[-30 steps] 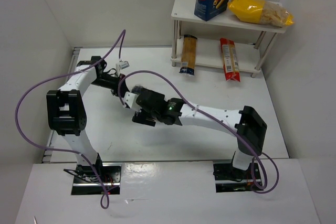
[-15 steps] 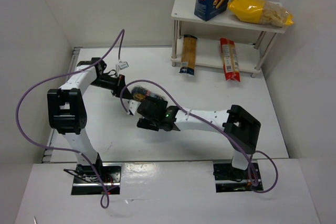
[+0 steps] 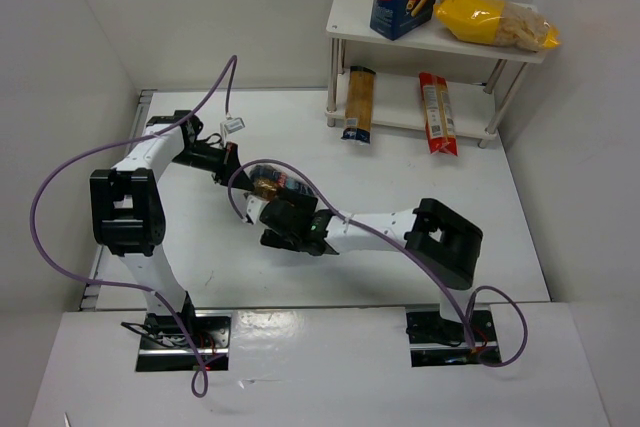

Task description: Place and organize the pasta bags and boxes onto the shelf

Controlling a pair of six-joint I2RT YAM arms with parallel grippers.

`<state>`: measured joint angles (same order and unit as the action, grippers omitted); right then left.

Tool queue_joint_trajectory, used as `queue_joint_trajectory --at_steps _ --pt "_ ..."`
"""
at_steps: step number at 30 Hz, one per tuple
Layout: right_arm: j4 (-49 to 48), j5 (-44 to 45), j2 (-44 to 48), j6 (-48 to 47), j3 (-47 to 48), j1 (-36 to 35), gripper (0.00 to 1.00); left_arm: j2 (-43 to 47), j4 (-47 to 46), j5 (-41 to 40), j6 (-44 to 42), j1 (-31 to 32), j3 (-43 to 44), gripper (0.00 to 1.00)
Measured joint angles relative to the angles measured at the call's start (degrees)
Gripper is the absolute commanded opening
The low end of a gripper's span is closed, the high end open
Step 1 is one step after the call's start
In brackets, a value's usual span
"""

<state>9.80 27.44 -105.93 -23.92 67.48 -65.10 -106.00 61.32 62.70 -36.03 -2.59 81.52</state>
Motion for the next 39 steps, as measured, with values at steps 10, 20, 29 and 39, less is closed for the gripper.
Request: queue_joint_trajectory --at_steps 10,20,29,39 --pt "-8.5 6.6 -2.0 -1.7 -2.7 0.4 0.99 0.0 1.0 0.5 -1.4 0.0 0.0 0.0" --pt "-15.6 7.7 -7.1 -5.4 -2.1 3.7 0.01 0.0 3.1 0.7 -3.5 0.0 0.0 0.0" --pt "-9.9 -1.3 -4.8 -4.7 1.0 7.8 0.0 1.4 2.9 0.3 -3.2 -1.5 1.3 0.82" --pt "8.9 -20.2 10.8 -1.2 1.6 26.5 0.0 11.8 -2.1 -0.7 3.6 -20.6 1.0 1.0"
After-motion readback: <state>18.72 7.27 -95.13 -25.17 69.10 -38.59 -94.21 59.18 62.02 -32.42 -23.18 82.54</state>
